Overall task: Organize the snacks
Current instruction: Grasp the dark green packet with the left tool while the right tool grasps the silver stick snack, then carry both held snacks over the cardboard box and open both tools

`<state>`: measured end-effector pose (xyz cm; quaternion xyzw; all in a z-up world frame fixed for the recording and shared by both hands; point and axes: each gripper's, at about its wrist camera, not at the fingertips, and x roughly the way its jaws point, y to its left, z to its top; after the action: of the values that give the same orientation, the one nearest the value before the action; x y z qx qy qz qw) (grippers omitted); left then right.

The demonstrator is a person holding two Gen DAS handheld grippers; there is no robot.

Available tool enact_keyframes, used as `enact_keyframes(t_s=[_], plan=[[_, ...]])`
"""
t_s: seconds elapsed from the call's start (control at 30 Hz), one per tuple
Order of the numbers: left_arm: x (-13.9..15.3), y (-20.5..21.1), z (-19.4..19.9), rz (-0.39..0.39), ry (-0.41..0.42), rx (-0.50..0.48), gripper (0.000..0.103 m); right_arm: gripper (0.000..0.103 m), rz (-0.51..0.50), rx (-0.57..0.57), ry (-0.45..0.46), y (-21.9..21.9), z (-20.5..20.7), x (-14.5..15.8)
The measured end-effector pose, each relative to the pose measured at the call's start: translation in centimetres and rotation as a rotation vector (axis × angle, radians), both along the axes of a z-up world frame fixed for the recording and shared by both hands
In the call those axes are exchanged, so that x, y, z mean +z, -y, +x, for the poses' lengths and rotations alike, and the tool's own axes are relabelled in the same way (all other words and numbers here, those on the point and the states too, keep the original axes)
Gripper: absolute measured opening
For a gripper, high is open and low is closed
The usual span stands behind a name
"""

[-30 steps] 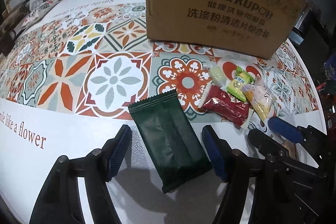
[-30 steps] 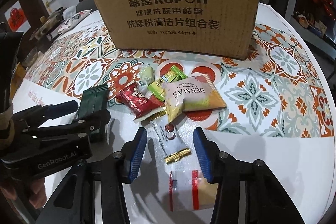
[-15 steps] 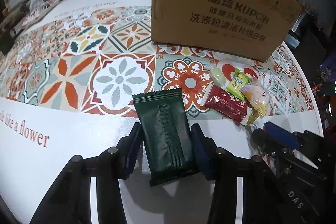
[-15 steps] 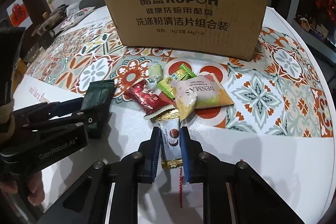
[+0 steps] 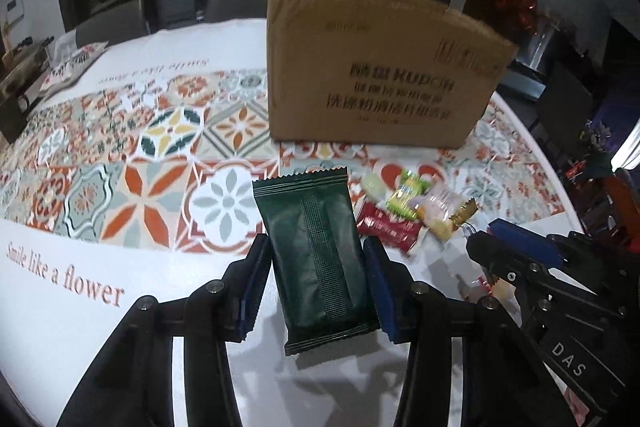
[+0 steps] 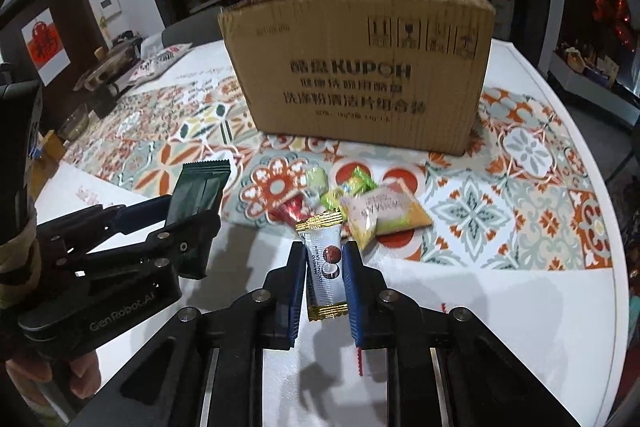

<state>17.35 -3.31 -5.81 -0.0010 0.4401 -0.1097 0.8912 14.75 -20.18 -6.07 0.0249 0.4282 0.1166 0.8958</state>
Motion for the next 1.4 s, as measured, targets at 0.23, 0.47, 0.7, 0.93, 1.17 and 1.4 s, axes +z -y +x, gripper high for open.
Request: enact_keyframes(t_s=[0.23,0.47,0.7,0.93,1.17,1.4], plan=[[3.7,-0.1,0.4,-0.026,0.064,-0.050,0.047,0.020,0.014,-0.017,0.074,0.3,0.3,3.2],[7.1,0.4,1.5,-0.012,0.124,-0.088,0.047,0.020,0.033,-0.029,0.147,0.4,1.1,6.4],[9.4,1.0,3.5,0.007,0.153,-0.115,0.047,0.020,0.030,-0.043,0.201,1.0,2.7,9.5],[11.2,1.7,5.4,0.038,0.179,-0.136,0.047,0.020,0.029,-0.048,0.211,1.7,4.6,11.3],[12.5,2.2,7.3,0.044,0.197,-0.158,0.047,0.020,0.008,-0.045,0.224,2.0,5.9,12.6],[13.7,2.5,9.5,0.039,0.229,-0.181,0.047,0.020,-0.019,-0.056,0.230,2.5,8.2,14.0]])
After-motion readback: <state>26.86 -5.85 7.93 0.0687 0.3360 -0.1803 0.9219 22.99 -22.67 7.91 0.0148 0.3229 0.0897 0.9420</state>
